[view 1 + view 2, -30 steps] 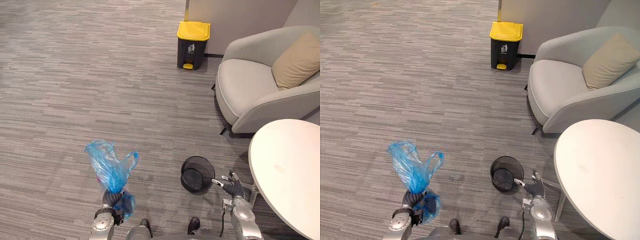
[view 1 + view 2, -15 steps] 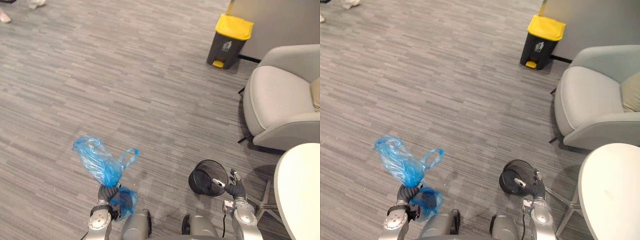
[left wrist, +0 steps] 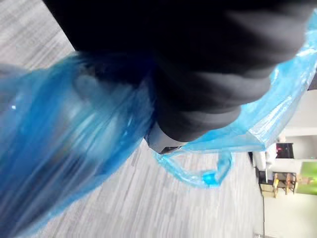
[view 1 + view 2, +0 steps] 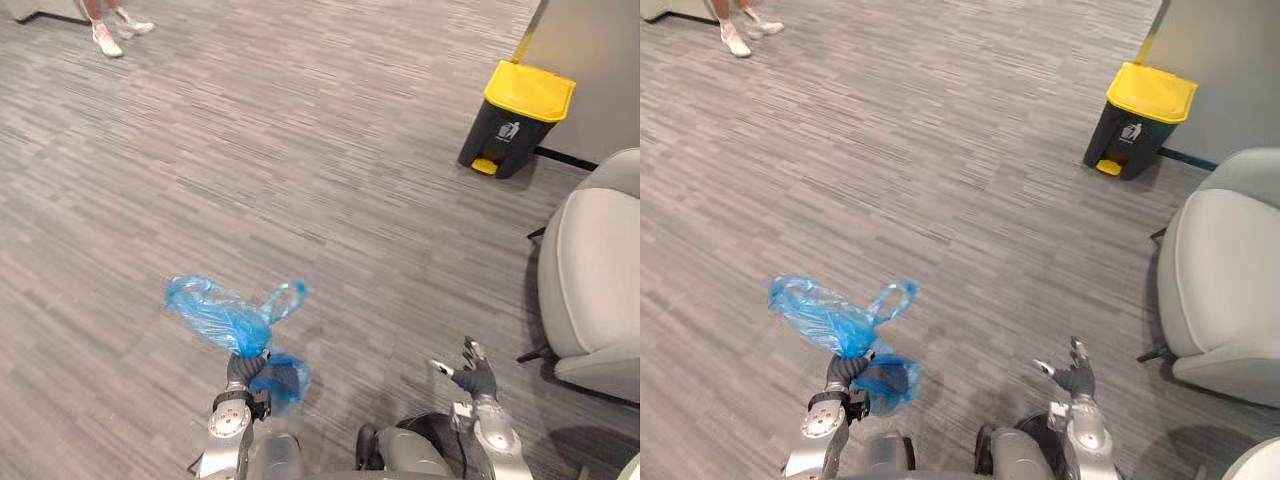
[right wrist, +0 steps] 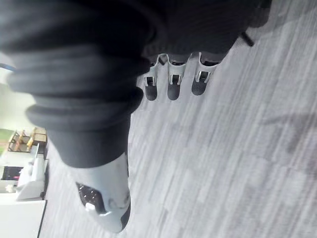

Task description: Gather rubbish on tea table into small bin, then transfer packed bag to large trash can.

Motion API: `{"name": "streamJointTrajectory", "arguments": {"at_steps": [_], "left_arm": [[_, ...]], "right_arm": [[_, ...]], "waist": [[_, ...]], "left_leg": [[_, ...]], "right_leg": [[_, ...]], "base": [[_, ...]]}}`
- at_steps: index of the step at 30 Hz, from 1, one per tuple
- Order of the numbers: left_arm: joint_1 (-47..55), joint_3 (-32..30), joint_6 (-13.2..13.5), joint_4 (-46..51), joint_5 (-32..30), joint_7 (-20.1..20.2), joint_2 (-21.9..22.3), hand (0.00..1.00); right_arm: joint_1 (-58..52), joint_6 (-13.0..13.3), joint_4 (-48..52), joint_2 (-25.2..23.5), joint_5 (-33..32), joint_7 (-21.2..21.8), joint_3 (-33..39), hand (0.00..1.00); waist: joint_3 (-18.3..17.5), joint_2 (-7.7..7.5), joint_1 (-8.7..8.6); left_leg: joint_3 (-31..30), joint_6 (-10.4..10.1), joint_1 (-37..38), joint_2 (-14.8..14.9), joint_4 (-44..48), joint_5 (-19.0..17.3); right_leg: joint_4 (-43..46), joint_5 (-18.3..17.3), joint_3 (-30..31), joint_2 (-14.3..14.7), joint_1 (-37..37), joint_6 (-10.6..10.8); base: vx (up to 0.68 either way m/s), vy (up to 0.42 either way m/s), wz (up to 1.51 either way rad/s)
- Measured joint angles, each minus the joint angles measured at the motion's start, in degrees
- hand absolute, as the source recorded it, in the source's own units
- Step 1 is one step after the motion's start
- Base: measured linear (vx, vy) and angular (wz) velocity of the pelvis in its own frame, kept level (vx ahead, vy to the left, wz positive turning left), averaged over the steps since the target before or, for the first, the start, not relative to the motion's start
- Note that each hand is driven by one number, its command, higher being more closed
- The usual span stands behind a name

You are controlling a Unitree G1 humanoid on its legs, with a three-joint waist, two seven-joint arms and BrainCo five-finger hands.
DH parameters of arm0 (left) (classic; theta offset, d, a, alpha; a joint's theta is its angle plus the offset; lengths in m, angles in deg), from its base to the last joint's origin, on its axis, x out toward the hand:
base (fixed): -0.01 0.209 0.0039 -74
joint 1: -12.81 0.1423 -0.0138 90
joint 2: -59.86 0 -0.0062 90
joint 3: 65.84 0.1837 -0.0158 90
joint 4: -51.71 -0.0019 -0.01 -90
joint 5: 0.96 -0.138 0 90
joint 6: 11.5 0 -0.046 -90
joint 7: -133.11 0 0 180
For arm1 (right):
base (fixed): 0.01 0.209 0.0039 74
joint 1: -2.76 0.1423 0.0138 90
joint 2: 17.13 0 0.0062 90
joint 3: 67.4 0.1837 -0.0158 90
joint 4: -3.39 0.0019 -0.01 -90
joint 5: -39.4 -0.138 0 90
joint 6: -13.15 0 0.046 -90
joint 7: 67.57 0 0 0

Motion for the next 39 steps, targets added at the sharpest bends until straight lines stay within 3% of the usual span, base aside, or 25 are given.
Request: {"name": "streamJointTrajectory", "arguments": {"at_steps": [3, 4, 5, 6, 7, 10, 12, 14, 16, 19, 20, 21, 22, 23, 25, 27, 29, 30, 32, 33, 35, 36, 37, 38, 39], "left_arm": [[0.25, 0.63, -0.01, 0.36, -0.09, 0.44, -0.09, 1.00], [0.63, 0.71, 0.02, 1.07, -0.09, 0.42, -0.08, 1.00], [1.66, 1.33, 0.09, 2.04, -0.09, 0.39, 0.11, 1.00], [2.13, 1.78, 0.15, 1.68, -0.11, 0.40, -0.66, 1.00], [2.01, 1.74, -0.02, 1.55, -0.13, 0.39, -1.18, 1.00], [1.97, 1.68, -0.02, 2.00, -0.47, 0.37, -1.82, 1.00], [2.73, 1.77, -0.15, 2.15, -0.48, 0.25, -2.49, 1.00], [2.66, 1.73, -0.27, 2.29, -0.46, -0.16, -3.56, 1.00], [2.90, 1.77, -0.39, 2.43, -0.47, -0.81, -4.28, 1.00], [2.79, 1.85, -0.46, 2.42, -0.46, -0.92, -4.73, 1.00], [1.87, 2.67, -0.46, 1.85, -0.45, -0.92, -5.33, 1.00], [1.53, 3.08, -0.45, 1.51, -0.45, -0.88, -5.67, 1.00], [0.66, 2.87, -0.37, 0.30, -0.46, -0.83, -6.68, 1.00], [-0.40, 2.94, -0.54, -2.25, -0.46, -0.82, -6.24, 1.00], [-0.63, 2.89, -0.65, -3.05, -0.53, -0.76, -6.27, 1.00], [-0.66, 2.94, -0.65, -3.04, -0.56, -0.52, -5.17, 1.00], [-0.28, 2.96, -0.64, -2.64, -0.63, 0.59, -3.22, 1.00], [0.60, 2.98, -0.51, -1.33, -0.64, 1.10, -1.78, 1.00], [1.00, 2.96, -0.47, -0.74, -0.63, 1.63, -1.18, 1.00], [1.03, 2.71, -0.50, -0.73, -0.62, 1.66, -1.12, 1.00], [1.26, 2.30, -0.50, -0.74, -0.62, 1.65, -1.20, 1.00], [1.47, 2.00, -0.52, -0.75, -0.62, 1.64, -1.28, 1.00], [1.64, 1.96, -0.53, -0.75, -0.61, 1.64, -1.25, 1.00], [2.10, 1.75, -0.52, -0.77, -0.60, 1.63, -0.70, 1.00], [2.07, 1.55, -0.63, -1.45, -0.59, 1.59, -0.06, 1.00]], "right_arm": [[-0.25, 0.14, 0.97, -0.05, -0.60, -0.23, 0.46, 0.00], [-0.28, 0.15, 1.04, 0.06, -0.87, -0.24, 0.52, 0.00], [-0.99, 0.15, 1.47, 0.94, -0.90, -0.30, 0.81, 0.00], [-1.09, -0.08, 0.04, -0.14, -0.90, -0.29, 0.83, 0.00], [-1.69, -0.19, -0.21, -1.34, -0.91, -0.17, 0.78, 0.00], [-1.88, -0.20, -0.47, -2.36, -0.72, -0.07, 0.16, 0.00], [-1.19, -0.21, -0.58, -2.87, -0.07, -0.06, -0.02, 0.00], [-0.87, -0.22, -0.77, -3.19, 0.64, -0.05, -0.09, 0.00], [-0.66, -0.26, -0.84, -3.28, 1.03, -0.05, -0.15, 0.00], [-0.41, -0.27, -1.57, -3.30, 1.07, -0.10, -0.04, 0.00], [-0.11, -0.25, -2.70, -3.26, 1.07, -0.16, 0.41, 0.00], [0.10, -0.23, -3.57, -3.19, 1.08, -0.18, 0.52, 0.00], [0.65, -0.13, -5.73, -2.90, 1.22, -0.18, 0.57, 0.00], [1.95, -0.53, -9.59, -2.37, 1.42, -0.15, 1.05, 0.00], [3.42, -1.37, -10.53, -2.15, 1.40, -0.18, 2.79, 0.00], [3.05, -1.60, -10.32, -1.98, 1.39, -0.12, 2.96, 0.00], [1.34, -1.55, -9.18, -1.91, 1.37, -0.08, 2.57, 0.00], [0.95, -1.35, -7.27, -1.68, 1.31, -0.07, 2.05, 0.00], [1.95, -1.17, -6.66, -1.27, 0.96, -0.07, 1.83, 0.00], [2.45, -1.22, -6.66, -1.24, 0.84, -0.10, 1.94, 0.00], [2.53, -1.24, -6.67, -1.51, 0.79, -0.11, 1.60, 0.00], [2.40, -1.31, -6.69, -1.47, 0.78, -0.16, 1.34, 0.00], [2.33, -1.31, -6.69, -1.40, 0.78, -0.17, 1.30, 0.00], [2.04, -1.31, -6.47, -0.94, 0.79, -0.21, 1.43, 0.00], [2.25, -1.42, -7.22, -0.70, 0.79, -0.26, 1.73, 0.00]], "waist": [[-0.09, -1.12, 0.73], [-0.30, -0.85, 0.70], [-1.36, 1.05, 0.80], [-2.56, 0.34, 1.12], [-3.38, -0.76, 0.66], [-3.39, -2.02, 0.94], [-3.15, -2.02, 0.68], [-3.11, -2.05, 0.81], [-2.81, -1.62, 0.67], [-2.85, -1.71, 0.36], [-3.15, -2.22, 0.12], [-3.33, -2.50, -0.12], [-3.48, -3.27, -0.69], [-3.67, -2.34, -1.09], [-3.35, -1.00, -1.37], [-2.95, -0.36, -1.77], [-2.73, -0.14, -2.33], [-2.85, 0.61, -1.18], [-2.89, 1.26, -0.28], [-2.71, 1.29, 0.97], [-2.39, 0.60, 2.13], [-2.01, 0.25, 2.42], [-1.96, 0.35, 2.39], [-2.52, 1.89, 2.18], [-2.22, 1.70, 2.28]], "left_leg": [[0.09, 1.03, -5.55, -2.31, -8.54, 0.57], [-0.87, 1.57, -6.44, -3.56, -15.17, 3.79], [-3.70, 2.22, -6.06, -3.91, -24.89, 13.34], [-3.76, 2.01, -6.76, -4.17, -22.80, 17.88], [-3.35, 2.61, -6.52, -5.55, -22.09, 15.59], [2.82, 4.51, -3.21, -5.61, -20.33, 10.75], [7.31, 5.83, 2.46, -5.43, -21.56, 8.13], [9.67, 5.59, 6.61, -5.21, -24.89, 7.46], [11.05, 5.21, 9.94, -4.94, -27.91, 6.65], [12.82, 4.00, 14.58, -4.38, -32.19, 6.15], [12.91, 2.59, 15.84, -4.37, -33.72, 6.16], [12.95, 1.83, 16.18, -4.43, -34.20, 6.20], [12.58, 0.07, 17.13, -5.15, -34.85, 6.09], [10.71, -0.99, 18.63, -4.77, -36.42, 6.77], [9.10, -3.05, 21.28, -4.65, -41.40, 9.74], [7.68, -3.35, 22.62, -3.27, -38.85, 10.71], [4.43, -3.30, 19.47, -0.18, -22.72, 11.26], [1.75, -3.50, 13.16, 2.76, -6.26, 12.84], [0.02, -1.88, 7.31, 4.02, 4.53, 11.71], [0.48, 0.21, 3.07, 4.28, 7.12, 10.26], [0.40, 1.78, -0.01, 3.95, 3.38, 8.12], [-0.02, 2.73, -1.50, 2.60, -3.89, 7.37], [-0.70, 2.74, -1.87, 2.22, -7.42, 7.41], [-3.00, 1.31, -1.72, 1.14, -19.23, 9.16], [-3.73, -0.85, -0.51, 0.07, -22.00, 12.74]], "right_leg": [[-2.56, -0.63, 2.90, -1.73, 5.97, 1.10], [-2.20, -1.71, 4.07, -2.23, 7.04, 2.97], [-1.44, -3.58, 5.99, -1.60, 7.58, 5.98], [-0.70, -7.13, 9.01, -2.47, 8.44, 7.36], [-0.56, -7.41, 10.12, -4.14, 8.30, 7.78], [4.54, -6.41, 13.84, -7.21, 6.71, 9.50], [19.88, -3.14, 14.42, -9.08, 0.21, 14.90], [28.58, -3.34, 12.49, -9.00, -5.71, 14.40], [30.41, -3.76, 7.69, -8.91, -9.71, 13.07], [22.39, -4.37, -2.31, -8.97, -14.51, 11.39], [16.54, -2.88, -5.74, -8.73, -16.19, 9.18], [13.45, -1.67, -6.75, -8.53, -16.63, 8.33], [8.96, 3.84, -7.26, -8.07, -16.46, 3.54], [7.46, 3.95, -8.03, -6.61, -14.53, 1.42], [7.91, 2.61, -8.41, -5.55, -14.07, -0.22], [6.44, 1.60, -9.91, -4.54, -10.01, -0.31], [2.33, 1.07, -11.27, -3.18, -2.51, -0.26], [-0.97, 0.81, -9.91, -1.54, 1.87, -0.65], [-3.92, 0.42, -7.35, -0.40, 4.74, -0.65], [-5.74, 0.34, -4.82, -0.46, 6.93, -0.50], [-6.13, -0.23, -2.21, -1.41, 8.47, 0.50], [-5.76, -1.71, -0.50, -2.84, 9.79, 3.05], [-5.24, -2.28, -0.04, -3.35, 9.93, 3.89], [-3.28, -4.61, 1.41, -3.84, 9.81, 6.39], [-1.56, -6.43, 3.06, -4.20, 9.42, 8.03]], "base": [[0.43, 0.139, -0.52], [0.43, 0.265, -0.71], [0.48, 0.348, -1.03], [0.48, 0.319, -0.90], [0.38, 0.247, -0.65], [0.35, 0.234, -0.80], [0.29, 0.222, -0.98], [0.19, 0.077, -0.67], [0.20, -0.025, -0.54], [0.23, -0.103, -0.33], [0.28, -0.156, -0.04], [0.33, -0.188, 0.13], [0.40, -0.157, 0.08], [0.47, -0.186, -0.07], [0.39, -0.147, -0.14], [0.37, -0.127, 0.21], [0.41, -0.109, 0.17], [0.38, -0.007, -0.48], [0.31, 0.100, -0.76], [0.27, 0.137, -0.70], [0.28, 0.215, -0.78], [0.27, 0.257, -0.67], [0.29, 0.323, -0.59], [0.28, 0.366, -0.48], [0.35, 0.395, -0.43]]}}
